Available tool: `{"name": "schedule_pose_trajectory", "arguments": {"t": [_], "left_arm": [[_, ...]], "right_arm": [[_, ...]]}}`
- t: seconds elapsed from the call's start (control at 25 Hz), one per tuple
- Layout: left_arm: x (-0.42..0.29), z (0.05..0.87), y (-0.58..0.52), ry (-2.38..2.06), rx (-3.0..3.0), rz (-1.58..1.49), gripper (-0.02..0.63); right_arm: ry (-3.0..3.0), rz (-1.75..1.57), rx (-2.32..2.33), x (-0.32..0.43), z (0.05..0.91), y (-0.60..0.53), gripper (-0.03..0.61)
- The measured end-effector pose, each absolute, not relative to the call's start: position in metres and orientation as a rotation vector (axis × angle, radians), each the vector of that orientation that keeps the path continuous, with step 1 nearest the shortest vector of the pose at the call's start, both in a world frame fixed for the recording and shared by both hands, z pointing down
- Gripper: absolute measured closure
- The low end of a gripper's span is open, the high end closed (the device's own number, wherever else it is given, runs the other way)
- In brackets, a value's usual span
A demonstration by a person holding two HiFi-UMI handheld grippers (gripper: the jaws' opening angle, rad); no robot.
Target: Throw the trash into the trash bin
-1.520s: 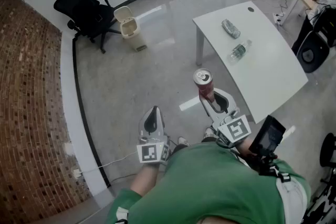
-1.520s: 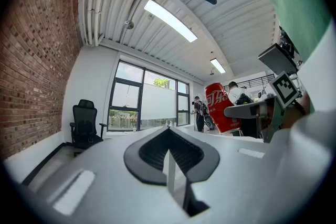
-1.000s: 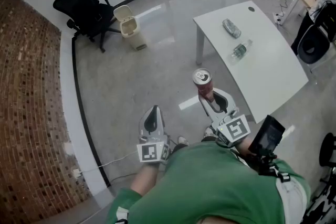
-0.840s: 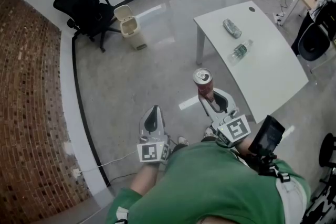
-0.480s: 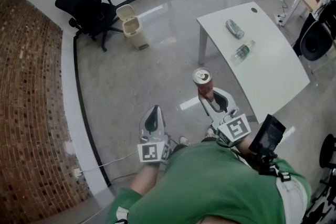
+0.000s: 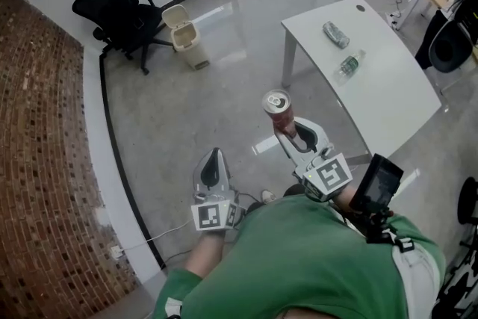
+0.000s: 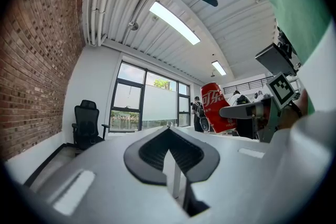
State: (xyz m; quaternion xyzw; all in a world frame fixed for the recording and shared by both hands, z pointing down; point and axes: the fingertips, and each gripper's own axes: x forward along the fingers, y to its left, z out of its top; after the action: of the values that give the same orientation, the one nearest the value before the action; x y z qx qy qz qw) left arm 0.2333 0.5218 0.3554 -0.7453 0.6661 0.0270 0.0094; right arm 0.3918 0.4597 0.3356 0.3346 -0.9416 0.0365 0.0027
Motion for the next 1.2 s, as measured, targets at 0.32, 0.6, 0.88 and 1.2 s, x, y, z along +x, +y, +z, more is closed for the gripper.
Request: {"name": "schedule_pose_trajectory", "arguments": {"t": [0.32,0.6,0.88,1.2], "left_arm": [[0.194,0.359,0.532,2.117,-2.310,0.104,0.607],[0.173,0.356,0.524,2.157,-2.277,0.115,0.607],[0.148,0.356,0.488,2.218,-2.216,0.108,0.607],[0.139,0.345,0.428,2.251,-2.169,0.092,0.607]], "right_arm": [[-2.945,0.077,1.054,0.354,0.332,0.461,0.460],[-2.968,0.065,1.004,0.326,0.328,0.447,0.460],[-2.998,0.074,0.943,0.301,0.333,0.403,0.460],[-3.022,0.112,0.882,0.288,0.332,0.338,0.460]]}}
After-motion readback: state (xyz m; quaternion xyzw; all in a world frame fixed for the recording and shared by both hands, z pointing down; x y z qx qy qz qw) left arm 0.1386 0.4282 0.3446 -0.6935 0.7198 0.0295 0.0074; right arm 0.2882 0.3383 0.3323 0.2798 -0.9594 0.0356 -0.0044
